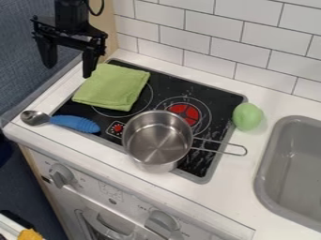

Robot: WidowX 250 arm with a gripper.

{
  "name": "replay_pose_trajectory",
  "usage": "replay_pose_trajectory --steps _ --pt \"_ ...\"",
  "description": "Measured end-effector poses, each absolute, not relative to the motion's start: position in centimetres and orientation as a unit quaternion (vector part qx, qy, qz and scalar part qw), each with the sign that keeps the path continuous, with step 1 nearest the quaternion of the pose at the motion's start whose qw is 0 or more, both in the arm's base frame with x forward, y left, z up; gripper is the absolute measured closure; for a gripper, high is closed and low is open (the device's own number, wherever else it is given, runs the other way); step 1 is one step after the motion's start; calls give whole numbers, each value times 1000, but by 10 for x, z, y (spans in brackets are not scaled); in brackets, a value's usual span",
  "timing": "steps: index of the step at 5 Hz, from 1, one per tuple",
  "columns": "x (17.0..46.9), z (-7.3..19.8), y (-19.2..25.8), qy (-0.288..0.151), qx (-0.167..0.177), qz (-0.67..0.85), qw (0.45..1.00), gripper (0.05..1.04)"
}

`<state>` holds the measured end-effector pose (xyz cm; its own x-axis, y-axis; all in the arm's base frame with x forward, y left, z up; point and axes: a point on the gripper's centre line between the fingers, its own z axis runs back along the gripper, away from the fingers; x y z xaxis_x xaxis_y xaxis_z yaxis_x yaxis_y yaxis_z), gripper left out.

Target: Moved the blue spoon from the left lower part of the cooker to the right upper side of the cooker

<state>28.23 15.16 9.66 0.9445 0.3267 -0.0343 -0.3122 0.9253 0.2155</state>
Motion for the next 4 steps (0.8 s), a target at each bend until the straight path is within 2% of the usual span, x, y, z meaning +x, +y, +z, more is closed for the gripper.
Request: replay_pose_trajectory --steps 1,2,3,4 --pt "281 87 152 46 103 165 980 83" --pt "268 79 163 52 134 219 965 83" --pt "255 74 178 41 81 343 935 83" --pt "252 66 175 12 32 465 885 83"
